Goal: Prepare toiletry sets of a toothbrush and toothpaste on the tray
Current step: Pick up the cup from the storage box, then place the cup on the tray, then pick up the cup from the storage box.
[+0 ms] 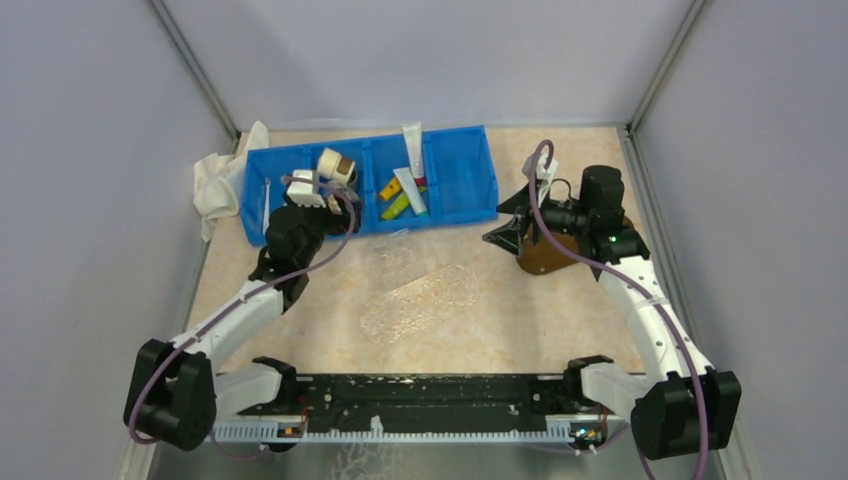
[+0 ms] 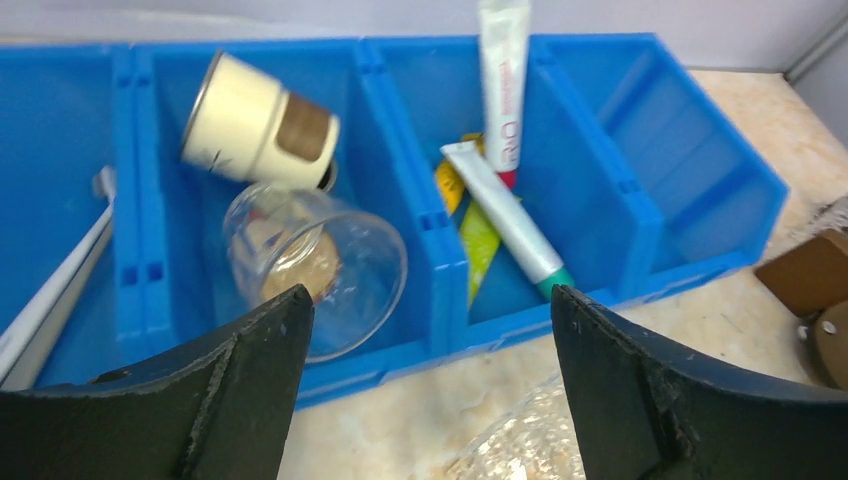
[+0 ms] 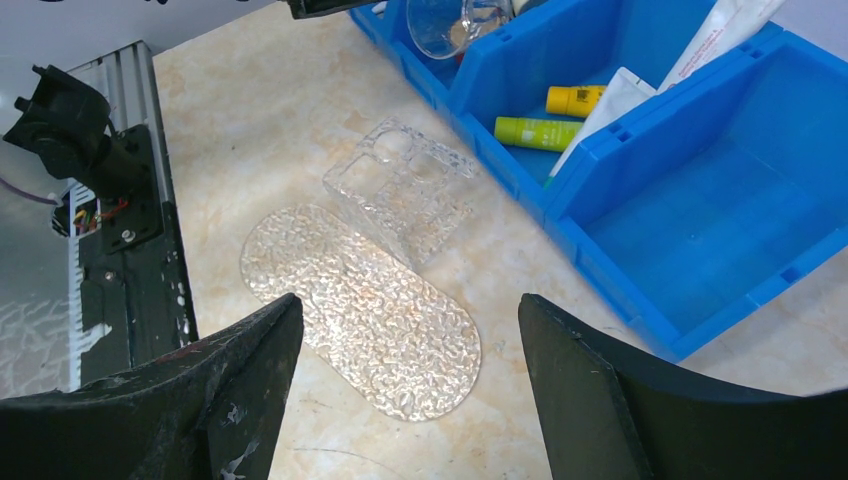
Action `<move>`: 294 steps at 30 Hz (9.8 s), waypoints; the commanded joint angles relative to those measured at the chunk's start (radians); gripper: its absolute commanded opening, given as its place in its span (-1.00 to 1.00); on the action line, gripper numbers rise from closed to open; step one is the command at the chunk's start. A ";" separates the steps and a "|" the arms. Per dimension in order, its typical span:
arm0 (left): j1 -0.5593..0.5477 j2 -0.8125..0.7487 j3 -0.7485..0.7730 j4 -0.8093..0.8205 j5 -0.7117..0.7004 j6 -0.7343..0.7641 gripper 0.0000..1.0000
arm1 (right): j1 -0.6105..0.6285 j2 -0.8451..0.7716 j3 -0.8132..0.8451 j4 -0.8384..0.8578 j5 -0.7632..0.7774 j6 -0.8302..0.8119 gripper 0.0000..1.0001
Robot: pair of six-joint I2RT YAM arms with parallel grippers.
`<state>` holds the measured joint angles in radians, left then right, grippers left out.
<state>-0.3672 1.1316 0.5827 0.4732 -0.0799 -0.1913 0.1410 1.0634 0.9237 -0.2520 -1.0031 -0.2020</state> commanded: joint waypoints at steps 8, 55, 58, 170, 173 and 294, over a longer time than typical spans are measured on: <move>0.201 0.207 0.008 0.010 0.156 -0.196 0.40 | -0.006 -0.027 0.012 0.028 -0.014 -0.016 0.58; -0.151 -0.244 -0.061 -0.195 0.333 -0.271 -1.00 | -0.005 -0.138 -0.074 -0.106 -0.375 -0.407 0.50; -0.173 -0.242 -0.056 -0.215 0.416 -0.298 -1.00 | -0.006 -0.165 -0.075 -0.198 -0.391 -0.571 0.52; -0.605 -0.143 0.143 -0.495 0.323 -0.309 -1.00 | 0.405 -0.034 -0.188 -0.038 0.019 -0.484 0.44; -0.605 -0.204 0.131 -0.606 0.243 -0.291 -1.00 | 0.402 -0.035 -0.182 -0.047 0.025 -0.487 0.57; 0.394 0.974 1.310 -0.843 0.527 -0.026 0.39 | 0.344 -0.059 -0.163 -0.082 0.038 -0.509 0.60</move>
<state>0.0177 2.0895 1.8389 -0.2893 0.4244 -0.2493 0.4938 1.0164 0.7097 -0.3458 -0.9474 -0.6968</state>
